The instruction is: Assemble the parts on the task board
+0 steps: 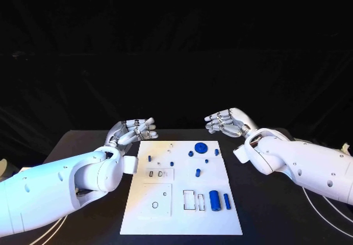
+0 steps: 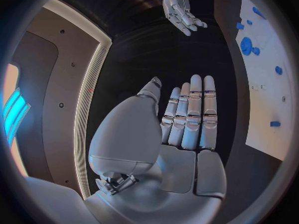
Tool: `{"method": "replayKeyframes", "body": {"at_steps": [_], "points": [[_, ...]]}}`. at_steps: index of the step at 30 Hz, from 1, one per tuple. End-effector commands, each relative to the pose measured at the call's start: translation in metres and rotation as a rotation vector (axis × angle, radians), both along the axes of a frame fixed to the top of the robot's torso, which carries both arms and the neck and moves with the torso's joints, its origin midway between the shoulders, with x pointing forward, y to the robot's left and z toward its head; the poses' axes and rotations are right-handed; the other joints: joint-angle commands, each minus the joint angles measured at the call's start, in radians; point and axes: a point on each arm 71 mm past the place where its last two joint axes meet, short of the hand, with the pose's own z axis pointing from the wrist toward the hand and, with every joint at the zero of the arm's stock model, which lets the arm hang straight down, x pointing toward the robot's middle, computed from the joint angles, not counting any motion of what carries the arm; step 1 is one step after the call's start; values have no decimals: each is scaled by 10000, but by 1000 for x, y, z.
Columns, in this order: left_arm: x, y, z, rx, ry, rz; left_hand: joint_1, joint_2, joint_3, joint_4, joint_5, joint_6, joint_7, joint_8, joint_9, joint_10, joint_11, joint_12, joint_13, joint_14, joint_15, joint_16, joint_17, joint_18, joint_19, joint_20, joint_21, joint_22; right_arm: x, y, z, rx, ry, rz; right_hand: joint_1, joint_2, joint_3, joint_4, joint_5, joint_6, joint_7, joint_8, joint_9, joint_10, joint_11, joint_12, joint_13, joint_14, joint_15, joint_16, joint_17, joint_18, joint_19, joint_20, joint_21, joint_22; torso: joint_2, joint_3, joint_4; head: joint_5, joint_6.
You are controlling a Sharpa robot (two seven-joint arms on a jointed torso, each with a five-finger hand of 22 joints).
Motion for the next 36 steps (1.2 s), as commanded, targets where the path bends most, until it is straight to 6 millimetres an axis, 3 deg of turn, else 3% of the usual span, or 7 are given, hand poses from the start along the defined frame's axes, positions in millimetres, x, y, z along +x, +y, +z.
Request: {"method": "replayKeyframes", "body": {"at_steps": [1, 6, 11, 16, 20, 29, 36], "points": [[-8, -8, 5, -303, 211, -709, 90, 71, 85, -51, -47, 181, -48, -58, 15, 248, -92, -60, 31, 302, -104, 100, 200, 138, 241, -117, 76, 23, -2, 10, -2, -3665, -926, 779, 133, -369, 44, -215, -188, 839, -256, -91, 29, 1066, -347, -201, 38, 1831, -579, 481, 441, 118, 1358, -665, 1194, 546, 401, 39, 94, -112, 150], [-19, -15, 12, -581, 498, -1177, 103, 55, 133, -39, -49, 285, -97, -140, 12, 462, -159, -165, 48, 572, -201, 190, 487, 128, 467, -214, 162, 41, -1, 18, 4, -5719, -1503, 934, 108, -510, -154, -131, -271, 1017, -416, -185, 16, 1355, -576, -278, 48, 3060, -930, 1282, 1024, 129, 2193, -1048, 2225, 1097, 701, 57, 202, -210, 251], [-30, -23, 24, -799, 466, -1599, 94, 13, 134, -36, -52, 261, -70, -219, -2, 425, -126, -283, 29, 494, -174, 121, 582, 109, 465, -216, 144, 25, 2, 28, 16, -7285, -1996, 930, -92, -725, -105, 125, -198, 1220, -628, -311, 19, 1439, -741, -306, 96, 3080, -1140, 3546, 2483, 104, 2514, -1242, 3331, 1755, 1006, 57, 271, -328, 399], [-35, -28, 32, -877, 394, -1780, 117, -15, 145, -57, -51, 238, -44, -280, -9, 389, -97, -370, 16, 412, -145, 46, 640, 102, 423, -197, 107, 0, 3, 37, 21, -7968, -2200, 1024, -182, -864, 128, 355, -247, 1239, -643, -315, 25, 1304, -732, -315, 109, 3010, -1124, 4785, 3403, 102, 2510, -1262, 4079, 2236, 1181, 64, 295, -299, 428], [-38, -29, 37, -923, 321, -1882, 121, -34, 141, -65, -53, 236, -39, -290, -9, 386, -94, -384, 14, 411, -143, 41, 655, 102, 421, -195, 103, -3, 3, 44, 24, -8286, -2330, 1134, -190, -999, 333, 496, -257, 1142, -626, -326, 20, 1133, -716, -321, 90, 3018, -1106, 6351, 4972, 102, 2456, -1247, 4654, 2629, 1307, 67, 335, -357, 439], [-41, -29, 43, -946, 224, -1938, 113, -59, 134, -69, -54, 206, -12, -336, -15, 350, -69, -443, 5, 398, -128, 17, 703, 101, 413, -184, 91, -13, 4, 55, 23, -8800, -2188, 1494, -114, -1245, 816, 802, -257, 1048, -572, -322, 32, 684, -634, -308, 41, 3049, -1009, 9240, 7981, -211, 2828, -1146, 7138, 5468, 1472, 63, 472, -447, 429], [-41, -28, 45, -956, 195, -1958, 103, -68, 129, -68, -57, 182, 7, -369, -19, 327, -52, -482, 1, 382, -115, -3, 734, 99, 405, -174, 81, -21, 5, 61, 21, -9032, -2091, 1678, -155, -1364, 885, 988, -352, 973, -571, -328, 27, 461, -574, -335, 5, 3015, -974, 9814, 8552, -292, 2883, -1093, 7759, 6203, 1564, 62, 520, -471, 443]]}}
